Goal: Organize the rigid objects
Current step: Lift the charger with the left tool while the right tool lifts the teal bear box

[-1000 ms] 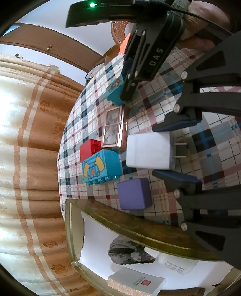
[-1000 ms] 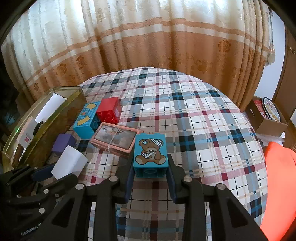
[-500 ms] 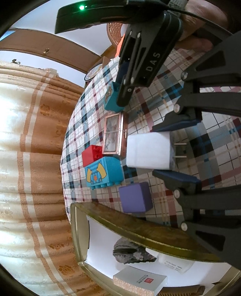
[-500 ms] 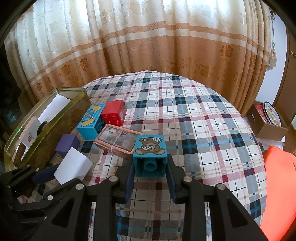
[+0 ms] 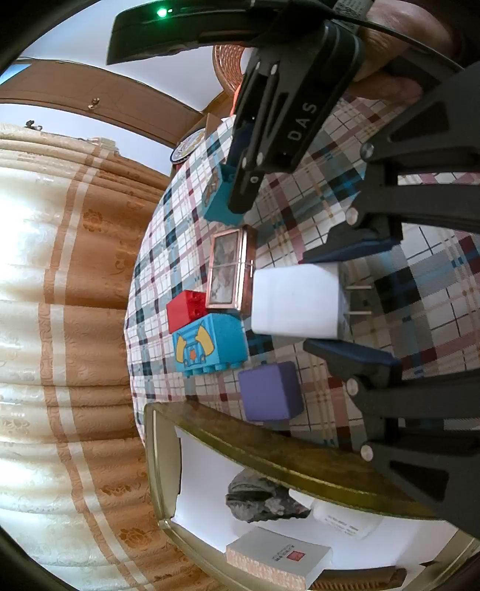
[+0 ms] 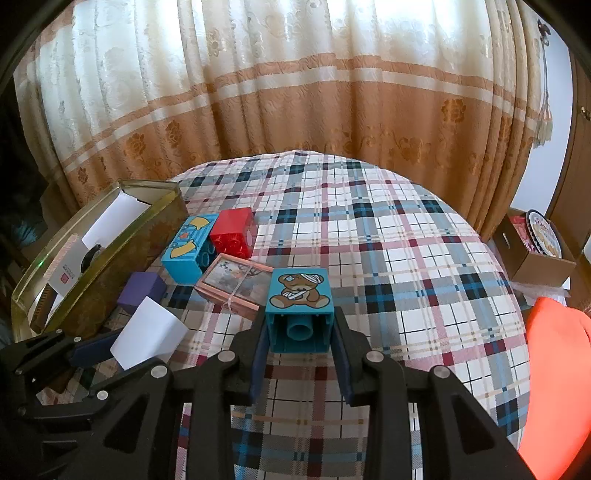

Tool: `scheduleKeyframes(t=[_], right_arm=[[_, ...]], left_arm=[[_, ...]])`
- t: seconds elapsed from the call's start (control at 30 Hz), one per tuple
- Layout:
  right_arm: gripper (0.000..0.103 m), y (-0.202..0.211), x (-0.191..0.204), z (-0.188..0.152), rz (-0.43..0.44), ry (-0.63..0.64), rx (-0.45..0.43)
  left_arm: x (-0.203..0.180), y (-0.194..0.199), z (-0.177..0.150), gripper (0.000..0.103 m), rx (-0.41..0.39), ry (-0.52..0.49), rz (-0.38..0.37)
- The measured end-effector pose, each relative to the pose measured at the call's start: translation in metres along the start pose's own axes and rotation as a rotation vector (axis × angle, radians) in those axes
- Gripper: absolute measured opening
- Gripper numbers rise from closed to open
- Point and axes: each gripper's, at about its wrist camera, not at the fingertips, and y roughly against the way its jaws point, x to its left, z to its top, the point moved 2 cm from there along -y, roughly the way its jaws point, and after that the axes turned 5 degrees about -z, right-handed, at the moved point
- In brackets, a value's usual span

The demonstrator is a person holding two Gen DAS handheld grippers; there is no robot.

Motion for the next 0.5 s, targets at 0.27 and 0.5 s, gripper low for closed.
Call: scheduleKeyframes(t=[0.27, 0.5], right_arm=[[0.034, 0.005, 0.0004, 0.0003, 0.012, 0.001, -0.023], [0.034, 0.0073, 0.0009, 0.0001, 0.013, 0.004, -0.034]], left_arm=[[-0.0014, 0.0038, -0.0005, 0.04, -0.016, -0.009, 0.0], [-0.002, 0.0073, -0.0005, 0.04, -0.024, -0.013, 0.0]])
